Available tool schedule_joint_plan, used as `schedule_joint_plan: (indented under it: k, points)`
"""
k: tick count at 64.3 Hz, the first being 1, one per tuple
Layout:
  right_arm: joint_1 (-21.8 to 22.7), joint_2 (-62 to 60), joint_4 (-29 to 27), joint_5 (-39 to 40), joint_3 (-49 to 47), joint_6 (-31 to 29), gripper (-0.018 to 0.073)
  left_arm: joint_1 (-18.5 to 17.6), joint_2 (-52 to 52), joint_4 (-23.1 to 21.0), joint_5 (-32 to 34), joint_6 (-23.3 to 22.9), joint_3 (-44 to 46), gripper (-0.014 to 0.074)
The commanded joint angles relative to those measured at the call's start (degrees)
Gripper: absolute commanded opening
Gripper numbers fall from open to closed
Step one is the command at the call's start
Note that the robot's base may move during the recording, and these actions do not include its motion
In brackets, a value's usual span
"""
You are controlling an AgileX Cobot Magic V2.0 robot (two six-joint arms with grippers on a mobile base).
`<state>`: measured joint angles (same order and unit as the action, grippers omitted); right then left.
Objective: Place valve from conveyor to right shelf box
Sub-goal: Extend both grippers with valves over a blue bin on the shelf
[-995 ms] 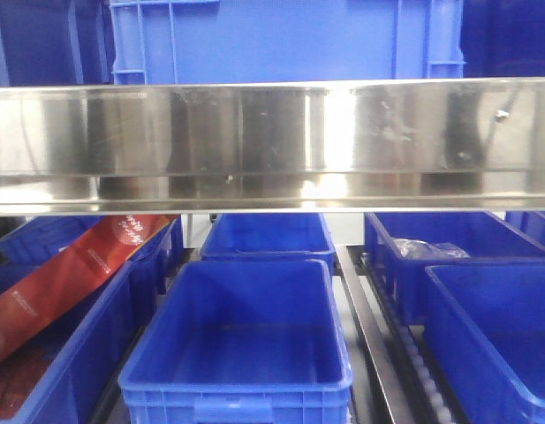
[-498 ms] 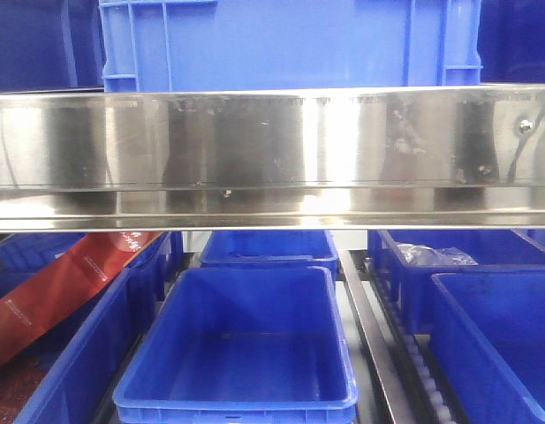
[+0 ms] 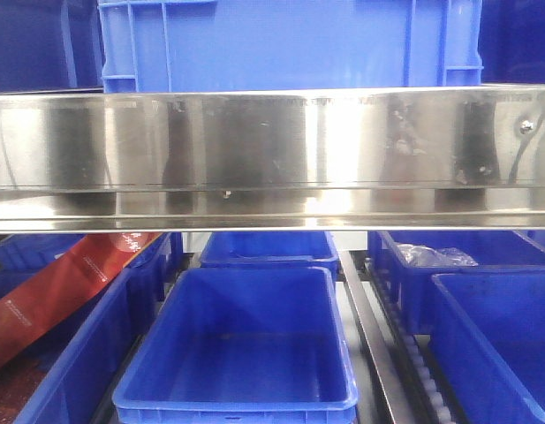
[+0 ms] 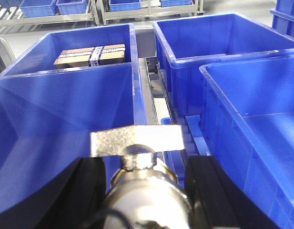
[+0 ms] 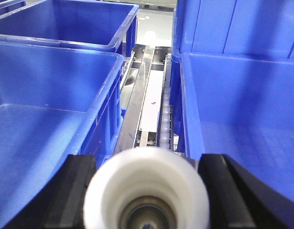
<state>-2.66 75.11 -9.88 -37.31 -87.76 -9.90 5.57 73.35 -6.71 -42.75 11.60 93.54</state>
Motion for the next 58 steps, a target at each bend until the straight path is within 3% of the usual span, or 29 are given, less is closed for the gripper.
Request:
schedule_joint_plan:
  k: [1, 44, 50, 58]
  points:
    - [0.1, -0.8, 0.1, 4.4, -0.9, -0.3, -0.0154, -0.3, -0.4, -0.6, 3.3, -0.3, 0.7, -0.0111]
    - [-0.1, -0.8, -0.1, 4.7, -2.1, -0.3, -0.0154, -0.3, -0.4, -1.2, 6.3, -0.3, 0.7, -0.0111]
    - [-1.9, -0.8, -0.1, 4.4, -5.8, -0.3, -0.0154, -2.4, 0.3, -1.2, 7.6, 0.8, 2.5, -0.0111]
    - [-6.1, 1.0, -0.1, 4.9, -12.2, -0.3, -0.0154, -8.0, 3.7, -1.2, 6.6, 1.0, 9.1, -0.0111]
